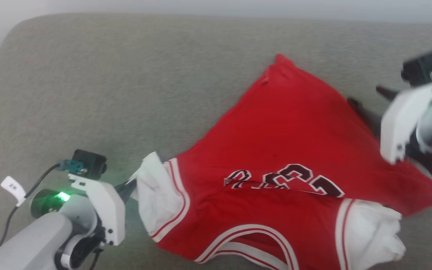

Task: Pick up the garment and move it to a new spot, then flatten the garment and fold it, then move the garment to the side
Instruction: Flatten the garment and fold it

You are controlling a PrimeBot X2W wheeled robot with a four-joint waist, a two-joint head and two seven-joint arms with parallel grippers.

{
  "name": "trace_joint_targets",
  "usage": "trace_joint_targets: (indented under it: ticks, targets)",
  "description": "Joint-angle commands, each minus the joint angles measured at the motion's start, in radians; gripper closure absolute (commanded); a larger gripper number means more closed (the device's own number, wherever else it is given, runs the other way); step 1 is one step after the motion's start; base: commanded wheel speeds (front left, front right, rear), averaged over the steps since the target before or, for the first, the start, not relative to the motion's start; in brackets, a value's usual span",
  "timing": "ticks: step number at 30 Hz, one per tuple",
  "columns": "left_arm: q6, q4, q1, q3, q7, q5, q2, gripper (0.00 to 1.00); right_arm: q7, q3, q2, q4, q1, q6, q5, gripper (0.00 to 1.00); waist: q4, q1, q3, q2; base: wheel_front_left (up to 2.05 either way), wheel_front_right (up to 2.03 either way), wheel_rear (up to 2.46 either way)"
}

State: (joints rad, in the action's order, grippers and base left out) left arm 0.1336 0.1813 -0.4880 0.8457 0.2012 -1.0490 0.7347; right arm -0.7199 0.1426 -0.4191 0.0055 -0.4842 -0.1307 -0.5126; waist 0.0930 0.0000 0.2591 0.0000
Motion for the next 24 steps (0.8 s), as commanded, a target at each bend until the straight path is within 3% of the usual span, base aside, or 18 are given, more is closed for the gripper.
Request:
trace_joint_targets:
  ticks: [1,3,13,19,23,24]
  targets:
    - [-0.007,0.001,-0.019,0.003,0.005,0.009,-0.012,1.00,0.017,0.030,-0.010,0.048,-0.054,0.000,0.001,0.00,0.037,0.0000,0.022,0.0000,0.00,0.00,0.00]
    - [-0.016,0.009,-0.041,0.011,0.005,0.019,-0.035,1.00,0.049,0.104,-0.023,0.158,-0.170,0.000,0.000,0.00,0.080,0.0000,0.044,0.0000,0.00,0.00,0.00]
    - [-0.072,0.083,-0.108,0.040,-0.013,0.039,-0.127,1.00,0.066,0.336,-0.048,0.566,-0.468,0.000,-0.025,0.00,0.212,0.0000,0.114,0.0000,0.00,0.00,0.00]
    - [-0.102,0.142,-0.136,0.051,-0.028,0.041,-0.175,1.00,0.008,0.500,-0.067,0.740,-0.576,0.000,-0.050,0.00,0.260,0.0000,0.150,0.0000,0.00,0.00,0.00]
    - [-0.119,0.181,-0.148,0.055,-0.038,0.042,-0.196,1.00,-0.129,0.615,-0.082,0.838,-0.560,0.000,-0.120,0.00,0.274,0.0000,0.160,0.0000,0.00,0.00,0.00]
    - [-0.123,0.191,-0.149,0.056,-0.040,0.041,-0.200,1.00,-0.168,0.638,-0.088,0.852,-0.553,0.000,-0.143,0.64,0.276,0.0000,0.161,0.0000,0.00,0.00,0.00]
